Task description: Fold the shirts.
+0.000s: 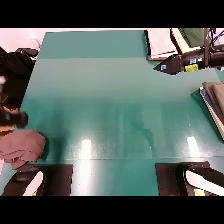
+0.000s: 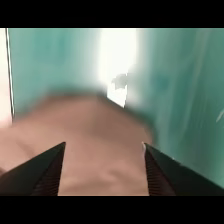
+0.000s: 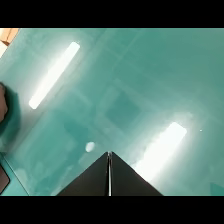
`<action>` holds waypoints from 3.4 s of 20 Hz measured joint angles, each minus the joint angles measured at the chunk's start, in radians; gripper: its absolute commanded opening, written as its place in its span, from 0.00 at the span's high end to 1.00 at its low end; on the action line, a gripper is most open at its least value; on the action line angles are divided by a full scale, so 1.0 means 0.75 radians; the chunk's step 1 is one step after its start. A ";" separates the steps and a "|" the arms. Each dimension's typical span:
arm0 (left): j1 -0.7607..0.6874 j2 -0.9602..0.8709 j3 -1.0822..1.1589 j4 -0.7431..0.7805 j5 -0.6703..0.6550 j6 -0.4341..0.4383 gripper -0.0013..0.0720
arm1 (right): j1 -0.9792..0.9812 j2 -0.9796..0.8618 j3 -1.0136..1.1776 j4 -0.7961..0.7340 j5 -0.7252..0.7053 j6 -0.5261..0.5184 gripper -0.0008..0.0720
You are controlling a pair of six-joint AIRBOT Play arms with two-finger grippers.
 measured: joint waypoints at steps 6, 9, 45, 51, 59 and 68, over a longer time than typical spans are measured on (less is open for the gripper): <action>0.077 0.018 -0.408 0.055 0.077 -0.058 0.94 | 0.000 0.000 0.000 0.000 0.005 0.000 0.96; 0.085 0.020 -0.387 0.062 0.073 -0.083 0.95 | 0.000 0.000 0.000 0.000 0.003 0.000 0.96; -0.753 -1.175 0.886 -0.673 0.592 -0.027 0.22 | -0.318 0.304 0.001 0.002 -0.188 0.111 0.96; -0.723 -1.435 0.886 -0.888 0.542 0.026 0.37 | -0.317 0.229 -0.003 0.001 -0.092 0.111 0.96; -0.672 -1.475 0.925 -1.034 0.507 0.120 0.95 | -0.284 0.275 -0.405 -0.174 -0.052 0.156 0.76; -0.630 -1.377 1.010 -0.981 0.493 0.139 0.95 | 0.004 0.165 -1.099 0.014 -0.342 0.155 0.31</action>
